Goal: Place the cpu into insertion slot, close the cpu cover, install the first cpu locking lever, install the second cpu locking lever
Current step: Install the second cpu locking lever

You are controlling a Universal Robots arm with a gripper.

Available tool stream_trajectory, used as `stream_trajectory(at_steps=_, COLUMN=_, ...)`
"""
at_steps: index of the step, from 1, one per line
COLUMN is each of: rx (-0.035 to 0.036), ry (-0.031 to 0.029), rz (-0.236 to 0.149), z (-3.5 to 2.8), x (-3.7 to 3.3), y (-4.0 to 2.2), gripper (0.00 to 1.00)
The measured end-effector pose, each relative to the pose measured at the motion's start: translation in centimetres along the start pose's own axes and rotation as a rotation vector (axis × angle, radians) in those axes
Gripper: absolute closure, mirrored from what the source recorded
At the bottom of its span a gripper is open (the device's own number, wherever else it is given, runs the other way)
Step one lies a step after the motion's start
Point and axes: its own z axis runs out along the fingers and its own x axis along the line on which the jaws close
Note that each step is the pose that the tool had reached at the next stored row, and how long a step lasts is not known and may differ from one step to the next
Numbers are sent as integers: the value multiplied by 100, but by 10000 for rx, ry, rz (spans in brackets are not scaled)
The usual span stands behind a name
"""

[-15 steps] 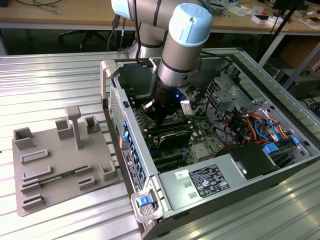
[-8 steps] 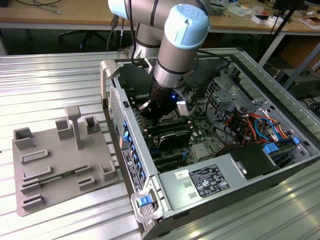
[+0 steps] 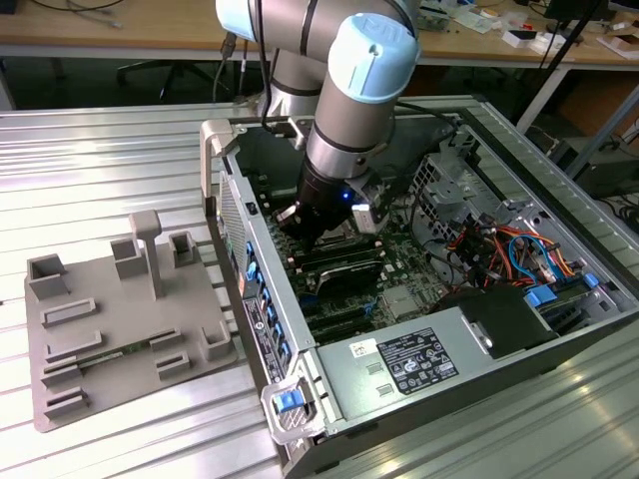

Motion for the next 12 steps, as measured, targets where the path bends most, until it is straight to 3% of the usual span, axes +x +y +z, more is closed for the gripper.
stream_trajectory(at_steps=4, rx=-13, ry=-3, rz=-4, z=5, x=3, y=-22, gripper=89)
stream_trajectory(at_steps=6, rx=85, ry=12, rz=-3, z=2, x=3, y=-26, gripper=89)
stream_trajectory(at_steps=8, rx=96, ry=13, rz=-3, z=-12, x=-7, y=-26, gripper=89)
stream_trajectory(at_steps=10, rx=97, ry=26, rz=2, z=-15, x=-65, y=-34, gripper=89)
stream_trajectory(at_steps=12, rx=93, ry=54, rz=1, z=-15, x=-171, y=-48, gripper=89)
